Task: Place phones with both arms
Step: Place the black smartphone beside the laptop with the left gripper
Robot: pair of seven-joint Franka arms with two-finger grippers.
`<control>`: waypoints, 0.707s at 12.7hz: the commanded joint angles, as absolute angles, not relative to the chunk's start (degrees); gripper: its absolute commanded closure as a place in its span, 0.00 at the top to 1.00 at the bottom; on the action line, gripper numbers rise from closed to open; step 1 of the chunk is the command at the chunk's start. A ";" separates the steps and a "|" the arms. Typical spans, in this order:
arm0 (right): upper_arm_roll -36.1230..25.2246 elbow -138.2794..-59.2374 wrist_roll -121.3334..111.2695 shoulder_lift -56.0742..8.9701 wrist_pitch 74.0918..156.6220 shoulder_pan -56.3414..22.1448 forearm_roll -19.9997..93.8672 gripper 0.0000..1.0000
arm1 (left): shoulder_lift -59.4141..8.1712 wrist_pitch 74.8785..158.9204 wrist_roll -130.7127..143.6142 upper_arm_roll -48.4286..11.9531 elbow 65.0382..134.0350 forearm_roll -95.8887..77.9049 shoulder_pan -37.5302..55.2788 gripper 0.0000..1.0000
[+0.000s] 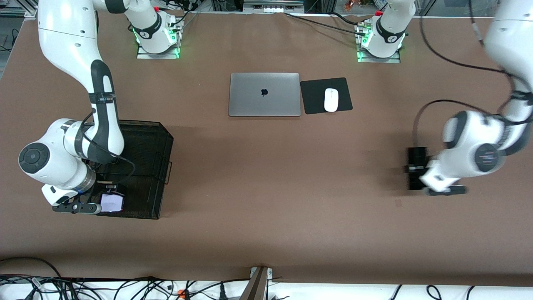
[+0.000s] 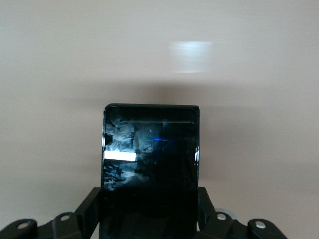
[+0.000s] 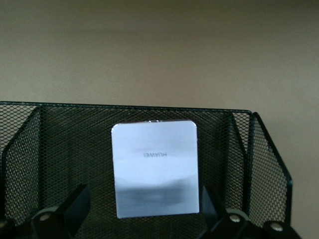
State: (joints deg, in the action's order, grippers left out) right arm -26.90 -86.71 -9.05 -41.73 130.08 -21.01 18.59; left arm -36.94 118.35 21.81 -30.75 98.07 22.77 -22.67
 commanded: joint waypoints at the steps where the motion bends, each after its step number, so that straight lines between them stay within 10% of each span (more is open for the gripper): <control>1: -26.28 -85.34 -9.93 -41.05 129.55 -20.39 19.86 0.99 | -39.81 116.02 27.66 -29.79 92.30 18.74 -13.66 0.00; 9: -26.46 -73.56 -6.42 -36.67 105.49 -21.88 19.16 0.99 | -51.14 116.45 49.11 -29.09 76.40 18.19 8.95 0.00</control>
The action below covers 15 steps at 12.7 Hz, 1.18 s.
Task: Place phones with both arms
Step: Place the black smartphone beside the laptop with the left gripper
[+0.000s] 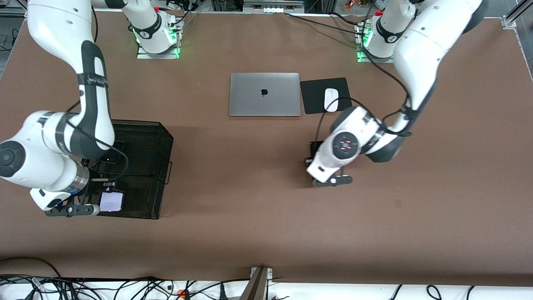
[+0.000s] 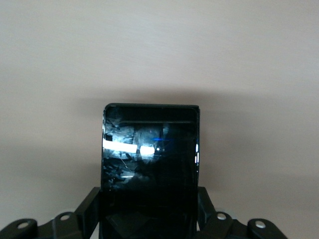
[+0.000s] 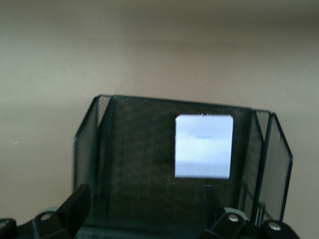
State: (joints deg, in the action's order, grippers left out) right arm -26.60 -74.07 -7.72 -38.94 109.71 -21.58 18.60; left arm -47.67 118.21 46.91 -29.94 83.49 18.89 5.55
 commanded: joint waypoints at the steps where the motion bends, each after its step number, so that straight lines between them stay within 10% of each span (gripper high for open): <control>1: -26.28 -75.30 -5.98 -33.87 103.12 -22.23 18.81 0.99 | -52.37 116.54 50.78 -29.09 74.11 18.19 11.40 0.00; 5: -26.72 -77.78 -0.81 -29.18 98.79 -25.65 18.63 0.99 | -59.31 119.60 56.50 -24.45 60.59 18.19 23.44 0.00; 12: -26.81 -77.78 -0.35 -29.00 99.40 -26.98 18.63 0.99 | -62.58 128.67 57.30 -13.80 59.24 18.11 36.73 0.00; 13: -26.81 -77.70 -0.35 -29.09 99.75 -27.07 18.72 0.99 | -62.75 128.67 57.30 -13.80 59.24 18.11 36.74 0.12; 14: -26.81 -77.70 -0.35 -29.09 100.19 -27.51 18.72 0.99 | -62.84 128.67 57.39 -13.71 59.15 18.11 36.74 0.70; 15: -26.81 -77.78 -0.18 -29.09 100.20 -27.77 18.72 0.99 | -62.84 128.67 57.57 -13.54 59.24 18.28 37.00 1.00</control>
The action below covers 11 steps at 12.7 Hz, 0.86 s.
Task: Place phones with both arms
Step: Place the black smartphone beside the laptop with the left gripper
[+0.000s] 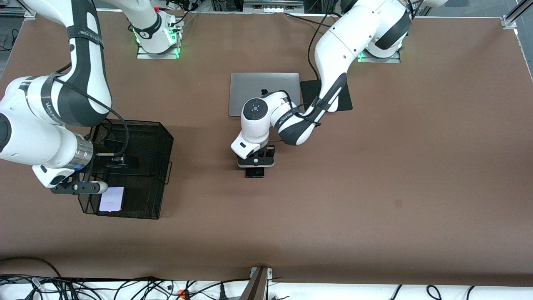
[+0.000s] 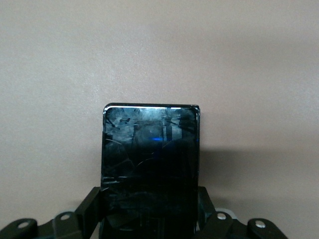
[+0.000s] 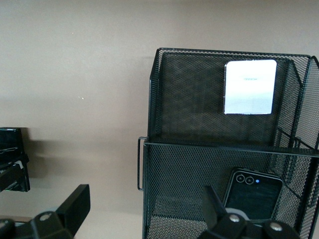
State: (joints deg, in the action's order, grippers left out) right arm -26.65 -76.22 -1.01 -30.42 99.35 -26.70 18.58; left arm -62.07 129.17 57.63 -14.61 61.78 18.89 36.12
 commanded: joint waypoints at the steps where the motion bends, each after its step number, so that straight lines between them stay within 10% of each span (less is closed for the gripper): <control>1: -26.81 -77.87 1.22 -29.09 100.11 -27.86 18.63 0.99 | -62.75 128.67 58.70 -12.40 59.15 18.19 37.61 1.00; 11: -25.31 -77.26 16.51 -32.59 108.07 -43.30 20.13 1.00 | -48.80 104.88 50.67 -13.45 65.46 17.58 19.54 1.00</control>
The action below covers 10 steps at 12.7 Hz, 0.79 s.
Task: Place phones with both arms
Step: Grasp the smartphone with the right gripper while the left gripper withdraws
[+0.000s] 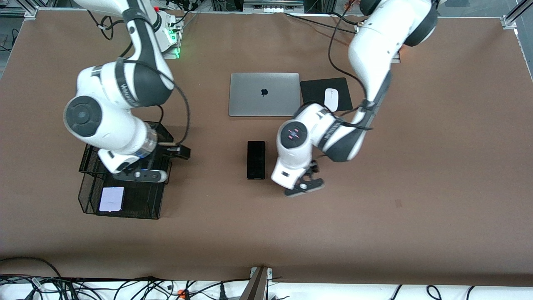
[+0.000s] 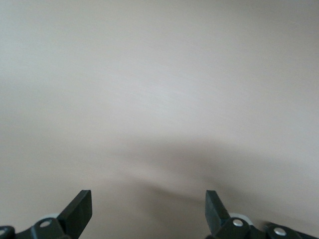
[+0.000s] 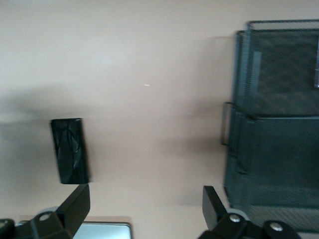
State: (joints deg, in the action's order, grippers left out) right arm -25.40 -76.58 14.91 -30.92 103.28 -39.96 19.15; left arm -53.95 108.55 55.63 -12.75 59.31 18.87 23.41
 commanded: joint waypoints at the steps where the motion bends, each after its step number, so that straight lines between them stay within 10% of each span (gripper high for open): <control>1: -25.05 -77.26 18.44 -34.78 112.28 -46.11 20.39 1.00 | -46.17 102.42 46.62 -13.45 67.74 17.58 16.90 1.00; 10: -21.45 -77.70 20.22 -49.83 127.78 -55.20 20.30 1.00 | -27.88 85.19 14.47 -13.53 74.09 17.23 -0.42 1.00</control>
State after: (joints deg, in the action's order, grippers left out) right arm -22.65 -78.08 21.20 -49.20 126.12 -55.48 19.54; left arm -33.49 87.42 21.87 -12.92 70.33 18.68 3.32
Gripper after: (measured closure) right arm 0.000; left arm 0.000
